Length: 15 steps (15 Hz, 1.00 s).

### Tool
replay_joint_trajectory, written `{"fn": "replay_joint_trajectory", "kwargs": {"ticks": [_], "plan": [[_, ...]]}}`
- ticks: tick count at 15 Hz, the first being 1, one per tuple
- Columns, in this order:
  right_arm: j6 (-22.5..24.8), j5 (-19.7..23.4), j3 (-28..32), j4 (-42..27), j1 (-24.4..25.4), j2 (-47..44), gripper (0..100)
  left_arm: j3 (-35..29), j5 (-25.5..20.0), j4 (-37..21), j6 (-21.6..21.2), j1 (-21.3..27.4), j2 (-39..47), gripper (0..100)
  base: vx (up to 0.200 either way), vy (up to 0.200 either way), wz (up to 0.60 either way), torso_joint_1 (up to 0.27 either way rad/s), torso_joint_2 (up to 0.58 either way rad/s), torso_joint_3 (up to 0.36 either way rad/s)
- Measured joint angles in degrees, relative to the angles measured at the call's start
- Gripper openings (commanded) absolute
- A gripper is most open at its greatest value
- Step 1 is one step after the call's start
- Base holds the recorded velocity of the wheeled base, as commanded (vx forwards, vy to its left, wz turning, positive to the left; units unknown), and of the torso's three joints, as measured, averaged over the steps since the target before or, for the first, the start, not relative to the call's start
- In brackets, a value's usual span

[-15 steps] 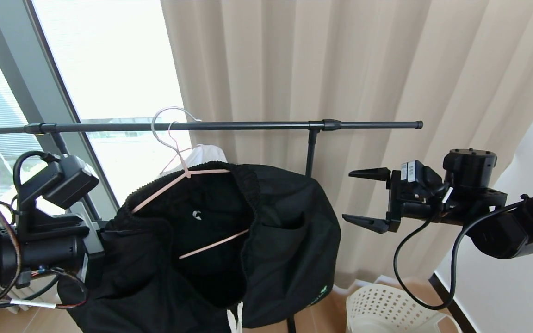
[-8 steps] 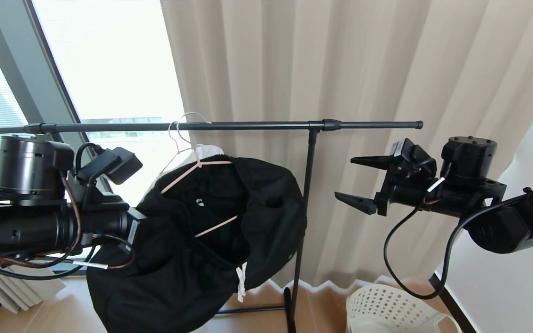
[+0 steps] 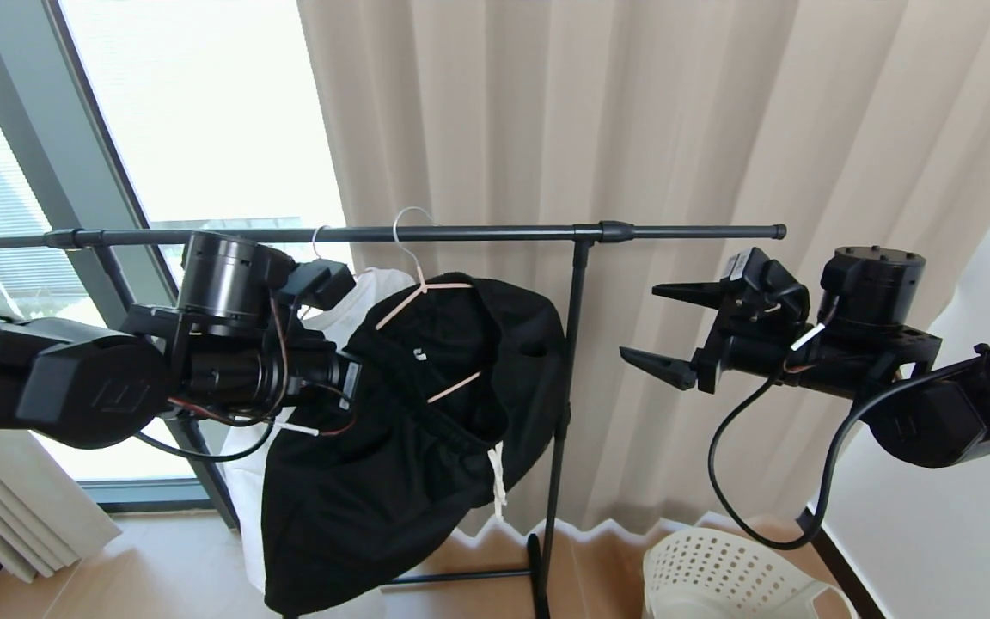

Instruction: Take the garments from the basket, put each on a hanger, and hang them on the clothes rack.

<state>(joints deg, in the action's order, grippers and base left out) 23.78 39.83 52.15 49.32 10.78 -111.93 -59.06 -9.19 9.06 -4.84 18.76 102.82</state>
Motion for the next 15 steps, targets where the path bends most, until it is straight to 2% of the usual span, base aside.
{"fn": "replay_joint_trajectory", "kwargs": {"ticks": [5, 12, 15], "plan": [[0.13, -0.04, -0.11, 0.02, 0.02, -0.05, 100, -8.83, 6.49, 0.07, 6.17, 0.28, 7.90, 0, 0.000, 0.000, 0.00, 0.000, 0.00, 0.000], [0.18, -0.04, -0.22, 0.05, 0.41, -0.20, 100, -18.94, 8.48, -0.02, 7.38, 0.17, 16.14, 0, 0.000, 0.000, 0.00, 0.000, 0.00, 0.000], [0.20, -0.04, -0.22, 0.05, 0.44, -0.28, 100, -21.31, 8.48, -0.09, 7.33, 0.06, 19.02, 0, 0.000, 0.000, 0.00, 0.000, 0.00, 0.000]]}}
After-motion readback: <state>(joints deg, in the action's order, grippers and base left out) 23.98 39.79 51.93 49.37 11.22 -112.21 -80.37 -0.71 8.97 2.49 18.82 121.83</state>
